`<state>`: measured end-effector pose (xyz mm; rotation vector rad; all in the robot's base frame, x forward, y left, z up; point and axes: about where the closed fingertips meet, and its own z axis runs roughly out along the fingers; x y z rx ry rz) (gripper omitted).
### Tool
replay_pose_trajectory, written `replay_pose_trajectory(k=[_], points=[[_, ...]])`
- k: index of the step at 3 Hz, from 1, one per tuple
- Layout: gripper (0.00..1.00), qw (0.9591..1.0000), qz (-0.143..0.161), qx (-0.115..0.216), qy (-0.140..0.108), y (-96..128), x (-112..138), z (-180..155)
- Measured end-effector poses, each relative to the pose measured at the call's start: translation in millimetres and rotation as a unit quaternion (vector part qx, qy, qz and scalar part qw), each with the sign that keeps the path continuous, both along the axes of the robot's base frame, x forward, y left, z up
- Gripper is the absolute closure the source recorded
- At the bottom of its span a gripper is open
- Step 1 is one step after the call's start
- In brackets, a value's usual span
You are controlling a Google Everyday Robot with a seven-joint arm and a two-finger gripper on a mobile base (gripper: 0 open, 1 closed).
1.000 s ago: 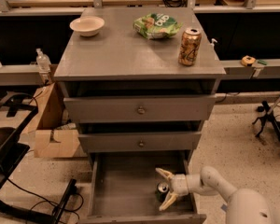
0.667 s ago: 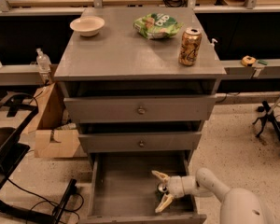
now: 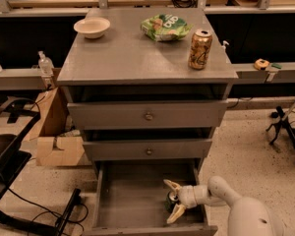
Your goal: Pick green can from bottom drawer and place on counter
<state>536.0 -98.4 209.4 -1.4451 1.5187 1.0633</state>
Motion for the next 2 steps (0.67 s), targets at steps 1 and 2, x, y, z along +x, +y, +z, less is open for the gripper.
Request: replay_pose_trajectory(k=[1, 2], points=[[0.0, 1.0, 0.0, 0.0, 0.0, 0.0, 0.0, 0.2], [0.0, 0.9998, 0.01, 0.018, -0.004, 8.1, 1.0, 8.3]])
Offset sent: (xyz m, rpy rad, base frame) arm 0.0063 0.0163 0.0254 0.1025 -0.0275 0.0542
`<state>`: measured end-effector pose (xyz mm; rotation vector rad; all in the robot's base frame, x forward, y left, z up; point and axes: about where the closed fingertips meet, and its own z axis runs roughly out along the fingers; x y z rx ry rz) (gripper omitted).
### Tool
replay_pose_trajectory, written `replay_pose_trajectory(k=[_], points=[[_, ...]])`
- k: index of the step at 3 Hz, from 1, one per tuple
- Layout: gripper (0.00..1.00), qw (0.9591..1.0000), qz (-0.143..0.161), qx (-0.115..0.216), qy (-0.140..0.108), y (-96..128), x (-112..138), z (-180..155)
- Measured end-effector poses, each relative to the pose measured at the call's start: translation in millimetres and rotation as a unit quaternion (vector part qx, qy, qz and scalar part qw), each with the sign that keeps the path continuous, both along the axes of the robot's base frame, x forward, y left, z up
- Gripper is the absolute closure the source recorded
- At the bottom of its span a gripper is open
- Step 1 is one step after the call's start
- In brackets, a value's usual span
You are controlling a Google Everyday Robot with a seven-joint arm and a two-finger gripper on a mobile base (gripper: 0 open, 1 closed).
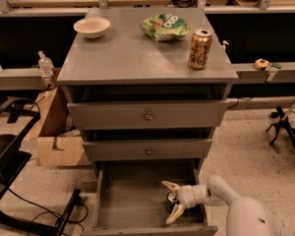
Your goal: Pick green can from bottom drawer and place on counter
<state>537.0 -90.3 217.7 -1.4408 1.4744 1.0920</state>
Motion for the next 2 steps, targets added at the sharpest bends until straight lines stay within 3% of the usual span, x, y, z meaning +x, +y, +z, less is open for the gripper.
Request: replay_pose_trajectory(k=[1, 2], points=[[0.0, 0.9992, 0.017, 0.03, -0.018, 5.3, 6.2, 36.9], [0.0, 0.999, 0.022, 0.032, -0.02, 7.0, 7.2, 40.7]])
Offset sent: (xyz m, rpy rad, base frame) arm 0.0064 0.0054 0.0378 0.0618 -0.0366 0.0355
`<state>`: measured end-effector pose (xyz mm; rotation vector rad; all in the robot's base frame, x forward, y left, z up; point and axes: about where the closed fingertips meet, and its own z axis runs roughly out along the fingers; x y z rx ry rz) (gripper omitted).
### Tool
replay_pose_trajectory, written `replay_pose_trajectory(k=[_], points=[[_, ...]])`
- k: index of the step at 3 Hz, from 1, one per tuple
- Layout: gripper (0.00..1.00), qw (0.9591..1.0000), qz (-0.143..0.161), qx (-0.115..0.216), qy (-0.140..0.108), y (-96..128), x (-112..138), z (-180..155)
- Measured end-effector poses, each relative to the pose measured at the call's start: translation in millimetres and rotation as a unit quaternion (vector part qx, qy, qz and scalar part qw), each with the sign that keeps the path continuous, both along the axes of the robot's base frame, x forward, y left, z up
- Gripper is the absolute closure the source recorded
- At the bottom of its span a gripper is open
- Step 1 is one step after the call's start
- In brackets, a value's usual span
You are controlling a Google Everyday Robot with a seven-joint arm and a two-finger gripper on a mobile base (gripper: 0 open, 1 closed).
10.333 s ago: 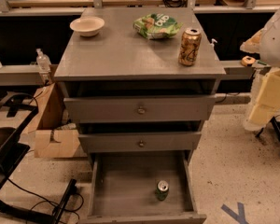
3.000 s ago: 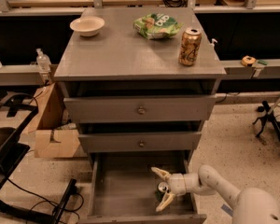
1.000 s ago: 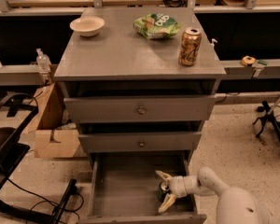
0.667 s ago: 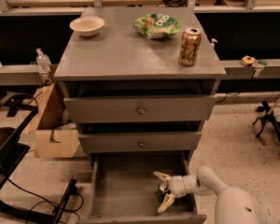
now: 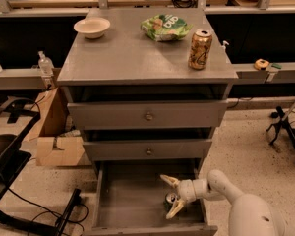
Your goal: Pick green can from bottom drawer and place on counter
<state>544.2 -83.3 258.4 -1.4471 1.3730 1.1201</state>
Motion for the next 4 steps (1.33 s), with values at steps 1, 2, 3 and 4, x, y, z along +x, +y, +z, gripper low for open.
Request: replay_pose_trajectory(k=[1, 2, 3, 4], points=[[0.0, 1.0, 0.0, -0.009, 0.003, 3, -1, -12], [0.0, 0.9992, 0.01, -0.037, -0.012, -2, -9, -31], [0.0, 0.9975, 0.017, -0.063, -0.028, -8, -13, -34], [0.0, 0.996, 0.02, -0.077, -0.041, -14, -13, -30]])
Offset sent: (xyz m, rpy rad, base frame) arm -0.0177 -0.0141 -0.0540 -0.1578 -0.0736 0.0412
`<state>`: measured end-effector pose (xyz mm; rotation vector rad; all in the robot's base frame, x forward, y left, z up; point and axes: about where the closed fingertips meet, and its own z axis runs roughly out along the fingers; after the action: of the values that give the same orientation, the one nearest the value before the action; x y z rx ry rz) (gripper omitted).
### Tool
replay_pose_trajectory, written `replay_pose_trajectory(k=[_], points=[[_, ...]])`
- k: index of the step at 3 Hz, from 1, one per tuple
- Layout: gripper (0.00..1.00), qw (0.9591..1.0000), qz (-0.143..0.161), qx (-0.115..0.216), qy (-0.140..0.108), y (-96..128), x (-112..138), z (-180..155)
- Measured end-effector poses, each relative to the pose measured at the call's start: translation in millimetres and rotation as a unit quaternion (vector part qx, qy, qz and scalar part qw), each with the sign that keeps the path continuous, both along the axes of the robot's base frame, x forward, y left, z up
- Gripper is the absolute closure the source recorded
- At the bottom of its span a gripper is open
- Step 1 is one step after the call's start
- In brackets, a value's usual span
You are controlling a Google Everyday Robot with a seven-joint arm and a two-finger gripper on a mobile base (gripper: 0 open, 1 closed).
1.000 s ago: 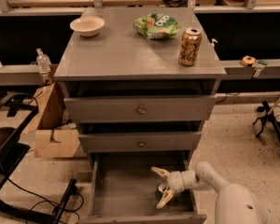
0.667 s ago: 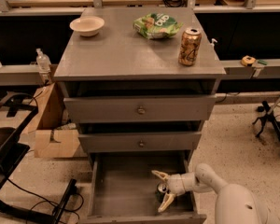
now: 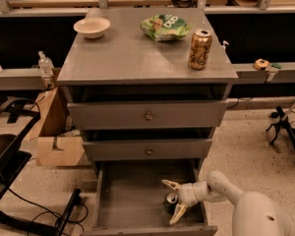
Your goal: Pick green can from bottom drawer and place on counter
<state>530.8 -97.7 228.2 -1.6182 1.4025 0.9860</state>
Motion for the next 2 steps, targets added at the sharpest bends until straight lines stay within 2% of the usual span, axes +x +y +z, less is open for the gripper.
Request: replay_pose_trajectory(k=[2], points=[[0.0, 0.9997, 0.006, -0.018, -0.012, 0.0, 6.7, -4.6]])
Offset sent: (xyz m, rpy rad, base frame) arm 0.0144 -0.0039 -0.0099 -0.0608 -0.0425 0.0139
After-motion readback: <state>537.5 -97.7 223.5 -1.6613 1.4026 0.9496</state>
